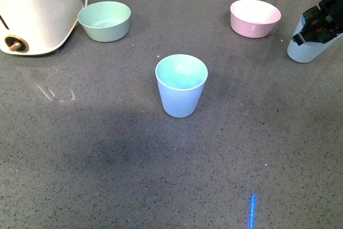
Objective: Stack blue cups with both arms
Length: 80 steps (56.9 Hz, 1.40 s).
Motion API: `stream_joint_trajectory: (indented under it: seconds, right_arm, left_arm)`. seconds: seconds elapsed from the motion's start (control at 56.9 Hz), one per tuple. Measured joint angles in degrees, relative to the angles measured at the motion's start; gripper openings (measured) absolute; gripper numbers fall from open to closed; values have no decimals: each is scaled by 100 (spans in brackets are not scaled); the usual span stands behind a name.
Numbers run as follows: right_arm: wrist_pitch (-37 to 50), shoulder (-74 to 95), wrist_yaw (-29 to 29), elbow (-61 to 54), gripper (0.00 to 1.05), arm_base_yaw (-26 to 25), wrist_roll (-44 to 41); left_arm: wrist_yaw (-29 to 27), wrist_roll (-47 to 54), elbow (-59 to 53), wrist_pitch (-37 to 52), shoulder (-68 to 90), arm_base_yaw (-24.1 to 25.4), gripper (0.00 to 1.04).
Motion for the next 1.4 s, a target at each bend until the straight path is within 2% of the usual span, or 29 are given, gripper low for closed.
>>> stream_joint_trajectory:
  seconds: [0.193, 0.316, 0.439, 0.544, 0.685, 0.896, 1.405]
  right_arm:
    - [-295, -651, -393, -214, 2, -7, -192]
    - [-603, -1373, -761, -485, 2, 223, -332]
    - [-1093, -2214, -1403, -890, 2, 824, -503]
    - [-1198, -2625, -1644, -1113, 2, 1460, -579]
    - [-1185, -2662, -1604, -1156, 2, 2094, -575]
    - [-1158, -2544, -1504, -1191, 2, 2549, -570]
    - [-1019, -2166, -1370, -1366, 2, 2763, -522]
  left_arm:
    - [0, 0, 0, 0, 0, 0, 96]
    - [0, 0, 0, 0, 0, 0, 96]
    - [0, 0, 0, 0, 0, 0, 96]
    - [0, 0, 0, 0, 0, 0, 96]
    - [0, 0, 0, 0, 0, 0, 96]
    - [0, 0, 0, 0, 0, 0, 96]
    - [0, 0, 0, 0, 0, 0, 96]
